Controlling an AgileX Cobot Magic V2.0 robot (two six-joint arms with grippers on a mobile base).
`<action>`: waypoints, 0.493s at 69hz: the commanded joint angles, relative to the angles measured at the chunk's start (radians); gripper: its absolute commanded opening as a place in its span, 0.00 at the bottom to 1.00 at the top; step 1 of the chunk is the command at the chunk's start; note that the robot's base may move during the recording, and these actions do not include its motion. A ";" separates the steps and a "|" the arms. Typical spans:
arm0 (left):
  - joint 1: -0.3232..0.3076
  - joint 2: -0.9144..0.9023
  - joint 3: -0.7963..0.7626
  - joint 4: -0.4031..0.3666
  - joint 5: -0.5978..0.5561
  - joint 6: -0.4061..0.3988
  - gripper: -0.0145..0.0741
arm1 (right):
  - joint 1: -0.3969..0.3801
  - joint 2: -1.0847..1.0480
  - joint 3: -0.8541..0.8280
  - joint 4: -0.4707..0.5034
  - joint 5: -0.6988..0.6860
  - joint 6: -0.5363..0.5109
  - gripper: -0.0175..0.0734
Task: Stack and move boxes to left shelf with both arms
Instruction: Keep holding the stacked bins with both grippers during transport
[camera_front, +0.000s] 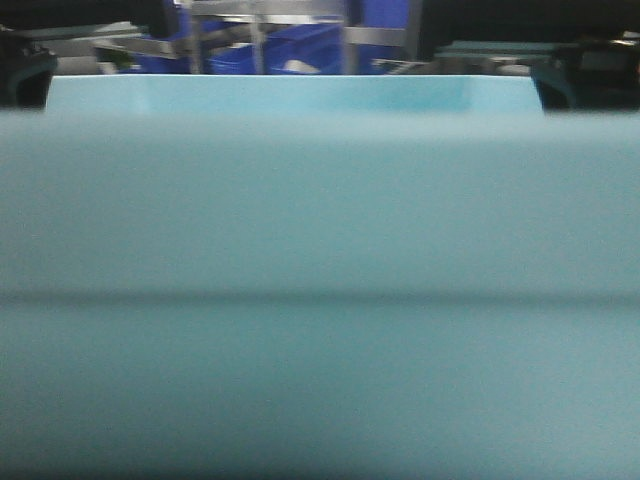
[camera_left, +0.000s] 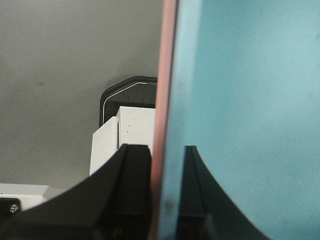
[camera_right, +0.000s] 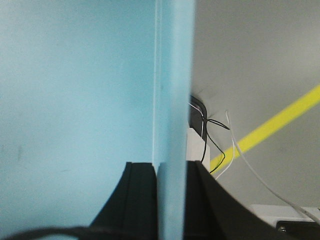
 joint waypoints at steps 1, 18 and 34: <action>-0.007 -0.039 -0.033 -0.003 0.100 -0.012 0.15 | 0.003 -0.033 -0.034 -0.014 -0.007 -0.007 0.25; -0.007 -0.037 -0.033 -0.028 0.098 -0.012 0.15 | 0.003 -0.033 -0.034 -0.014 0.017 -0.007 0.25; -0.007 -0.035 -0.033 -0.055 0.098 -0.012 0.15 | 0.003 -0.033 -0.034 -0.014 0.040 -0.007 0.25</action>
